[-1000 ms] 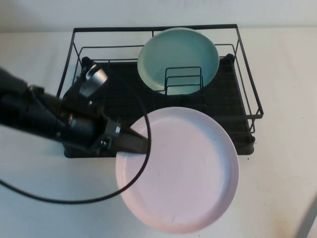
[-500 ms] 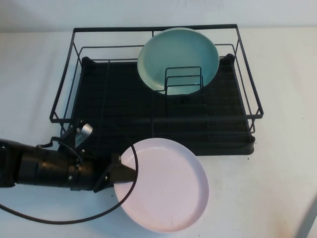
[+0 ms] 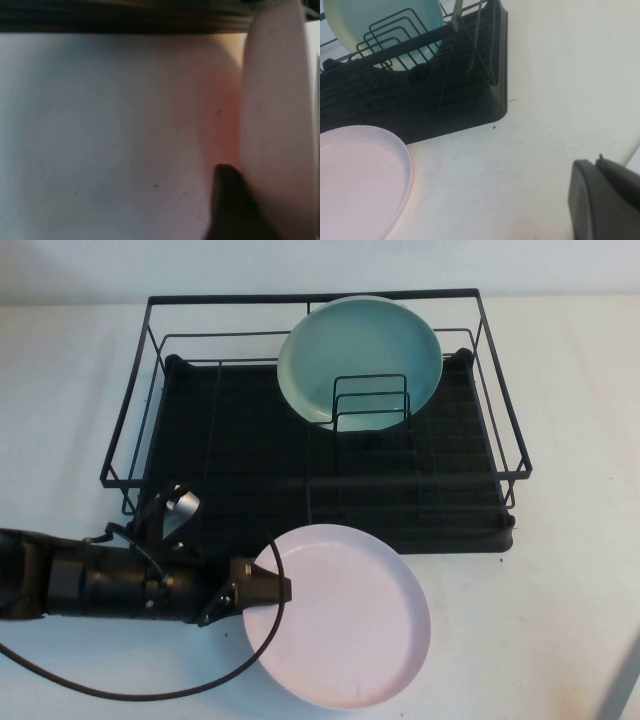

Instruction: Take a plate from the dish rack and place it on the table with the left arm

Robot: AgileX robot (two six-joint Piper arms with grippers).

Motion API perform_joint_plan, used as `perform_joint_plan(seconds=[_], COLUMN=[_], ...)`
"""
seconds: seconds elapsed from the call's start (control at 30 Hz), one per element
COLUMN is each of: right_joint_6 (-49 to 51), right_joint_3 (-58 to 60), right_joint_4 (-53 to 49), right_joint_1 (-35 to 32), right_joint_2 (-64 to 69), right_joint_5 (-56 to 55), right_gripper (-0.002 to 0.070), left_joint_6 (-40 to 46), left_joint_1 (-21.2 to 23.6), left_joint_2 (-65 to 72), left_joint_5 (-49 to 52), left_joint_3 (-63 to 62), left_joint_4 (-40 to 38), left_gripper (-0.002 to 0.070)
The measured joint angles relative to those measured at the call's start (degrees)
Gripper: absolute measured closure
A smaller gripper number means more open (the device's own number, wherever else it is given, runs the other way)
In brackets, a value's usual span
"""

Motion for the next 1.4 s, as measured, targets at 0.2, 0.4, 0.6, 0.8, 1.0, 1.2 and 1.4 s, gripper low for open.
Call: perform_joint_plan(seconds=[0.2, 0.4, 0.6, 0.8, 1.0, 1.2, 1.4], right_joint_6=[0.0, 0.0, 0.0, 0.0, 0.0, 0.0, 0.0], right_joint_3=[0.0, 0.0, 0.0, 0.0, 0.0, 0.0, 0.0], right_joint_4=[0.0, 0.0, 0.0, 0.0, 0.0, 0.0, 0.0], right_joint_1=[0.0, 0.0, 0.0, 0.0, 0.0, 0.0, 0.0], right_joint_2=[0.0, 0.0, 0.0, 0.0, 0.0, 0.0, 0.0], right_joint_5=[0.0, 0.0, 0.0, 0.0, 0.0, 0.0, 0.0], right_gripper=[0.0694, 0.0694, 0.0694, 0.0694, 0.0694, 0.0694, 0.0694], left_joint_6=[2.2, 2.4, 1.3, 0.5, 0.3, -8.6, -18.1], left_joint_1=[0.2, 5.4, 14.3, 18.8, 18.8, 18.8, 18.9], left_joint_2=[0.0, -1.3, -6.1, -14.4, -28.7, -47.2, -65.2], left_joint_5=[0.4, 2.7, 9.6, 15.0, 15.9, 4.0, -0.5], left_joint_3=[0.0, 0.0, 0.0, 0.0, 0.0, 0.3, 0.5], left_joint_4=[-0.4, 1.4, 4.8, 9.1, 12.8, 26.1, 38.3], left_gripper=[0.0239, 0.0210, 0.0215, 0.0503, 0.0661, 0.0673, 0.0674])
